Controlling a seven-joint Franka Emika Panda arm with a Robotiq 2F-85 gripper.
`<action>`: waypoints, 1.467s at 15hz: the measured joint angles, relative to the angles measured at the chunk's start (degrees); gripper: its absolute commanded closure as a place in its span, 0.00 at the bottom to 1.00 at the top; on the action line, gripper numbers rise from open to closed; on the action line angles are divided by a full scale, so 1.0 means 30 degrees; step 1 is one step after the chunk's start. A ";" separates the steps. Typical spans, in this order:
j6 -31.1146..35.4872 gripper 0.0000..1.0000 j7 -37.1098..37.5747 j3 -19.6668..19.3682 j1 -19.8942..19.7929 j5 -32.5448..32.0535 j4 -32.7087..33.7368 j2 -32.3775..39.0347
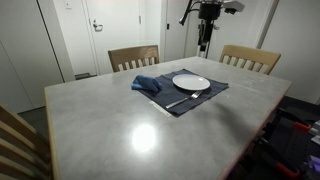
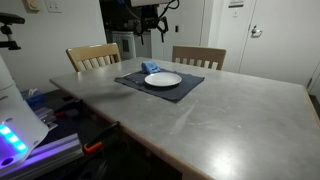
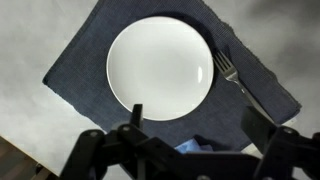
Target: Place the fork on the plate
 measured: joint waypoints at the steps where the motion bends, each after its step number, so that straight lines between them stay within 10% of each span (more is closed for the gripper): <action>1: 0.1013 0.00 -0.0705 0.0000 0.0007 0.0661 -0.0710 -0.0377; 9: 0.1210 0.00 -0.0949 0.0050 0.0436 -0.0052 -0.0788 -0.0269; 22: 0.4727 0.00 -1.2215 0.1167 0.1239 0.1426 -0.0274 0.2359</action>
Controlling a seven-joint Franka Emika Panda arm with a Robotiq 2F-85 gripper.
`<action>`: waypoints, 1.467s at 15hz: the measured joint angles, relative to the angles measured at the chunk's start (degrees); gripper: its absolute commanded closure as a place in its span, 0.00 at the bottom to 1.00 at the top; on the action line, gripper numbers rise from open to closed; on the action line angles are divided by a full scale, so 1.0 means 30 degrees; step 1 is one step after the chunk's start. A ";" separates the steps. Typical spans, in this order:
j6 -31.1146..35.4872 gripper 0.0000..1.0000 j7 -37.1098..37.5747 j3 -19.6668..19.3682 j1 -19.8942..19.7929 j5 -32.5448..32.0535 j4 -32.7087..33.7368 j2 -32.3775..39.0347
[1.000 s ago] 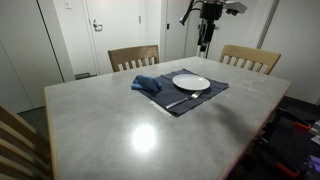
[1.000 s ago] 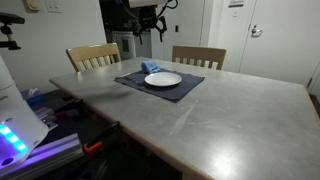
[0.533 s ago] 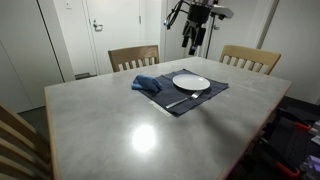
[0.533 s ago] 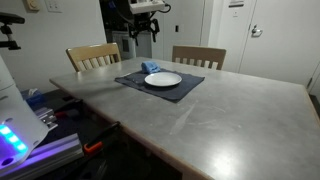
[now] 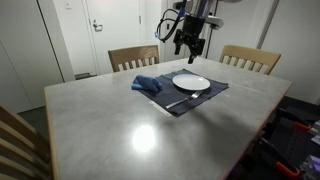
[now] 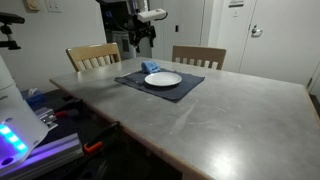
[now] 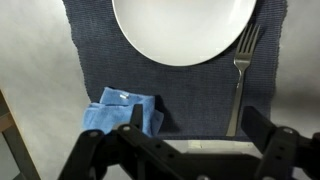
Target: Place the fork on the plate
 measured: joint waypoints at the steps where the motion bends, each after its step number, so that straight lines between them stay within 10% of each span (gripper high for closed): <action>1: 0.0150 0.00 -0.0266 0.0110 0.0000 -0.0095 -0.0001 0.0289; 22: -0.2000 0.00 0.0634 0.0860 0.0703 -0.3775 -0.0310 0.0681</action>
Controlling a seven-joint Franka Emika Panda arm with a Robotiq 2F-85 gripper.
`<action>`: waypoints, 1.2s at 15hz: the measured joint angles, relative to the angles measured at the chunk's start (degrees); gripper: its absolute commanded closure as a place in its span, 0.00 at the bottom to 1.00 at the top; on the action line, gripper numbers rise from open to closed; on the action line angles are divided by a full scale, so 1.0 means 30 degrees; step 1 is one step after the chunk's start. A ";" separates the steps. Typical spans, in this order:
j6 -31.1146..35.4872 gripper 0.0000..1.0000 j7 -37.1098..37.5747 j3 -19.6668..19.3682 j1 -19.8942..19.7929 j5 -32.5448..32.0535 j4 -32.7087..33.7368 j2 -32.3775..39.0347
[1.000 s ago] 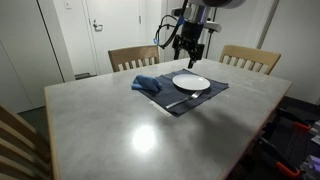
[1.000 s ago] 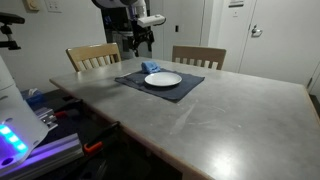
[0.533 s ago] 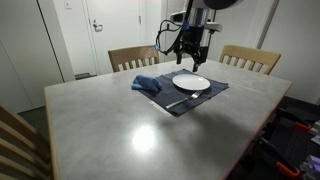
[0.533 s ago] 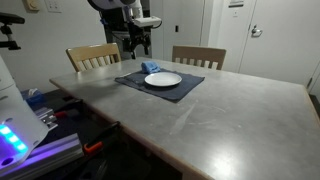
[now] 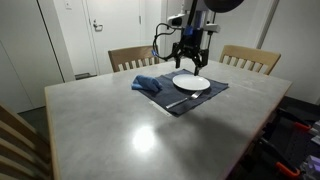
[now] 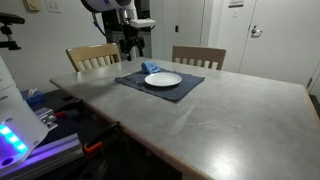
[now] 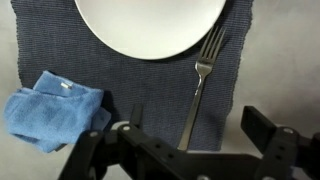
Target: Place the fork on the plate
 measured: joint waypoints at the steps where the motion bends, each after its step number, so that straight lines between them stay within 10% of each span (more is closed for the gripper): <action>1: 0.0027 0.00 -0.0006 0.0034 0.0016 -0.0243 -0.0047 0.0001; 18: 0.0625 0.00 -0.0542 0.0674 0.0132 -0.1577 -0.0087 0.2032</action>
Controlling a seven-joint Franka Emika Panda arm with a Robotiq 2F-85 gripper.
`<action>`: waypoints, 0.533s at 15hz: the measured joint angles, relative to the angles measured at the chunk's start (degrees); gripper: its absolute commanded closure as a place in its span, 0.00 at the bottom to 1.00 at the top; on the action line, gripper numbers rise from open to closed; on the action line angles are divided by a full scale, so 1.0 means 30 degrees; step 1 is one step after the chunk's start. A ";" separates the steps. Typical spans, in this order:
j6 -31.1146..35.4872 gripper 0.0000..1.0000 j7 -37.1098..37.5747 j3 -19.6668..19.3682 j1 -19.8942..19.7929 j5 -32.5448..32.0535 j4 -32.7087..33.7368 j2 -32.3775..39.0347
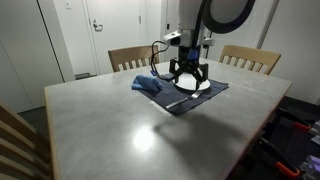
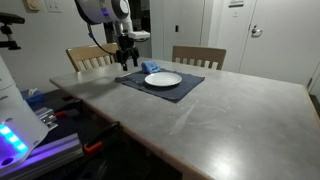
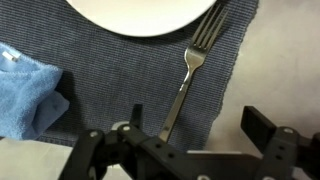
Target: Place the fork on the plate
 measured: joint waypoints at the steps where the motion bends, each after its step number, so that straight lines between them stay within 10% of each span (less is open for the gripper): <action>1: 0.0011 0.00 0.0423 -0.0072 0.0004 -0.0118 -0.0008 0.0107; 8: 0.0727 0.00 0.1730 -0.0458 0.0003 -0.0758 -0.0061 0.1147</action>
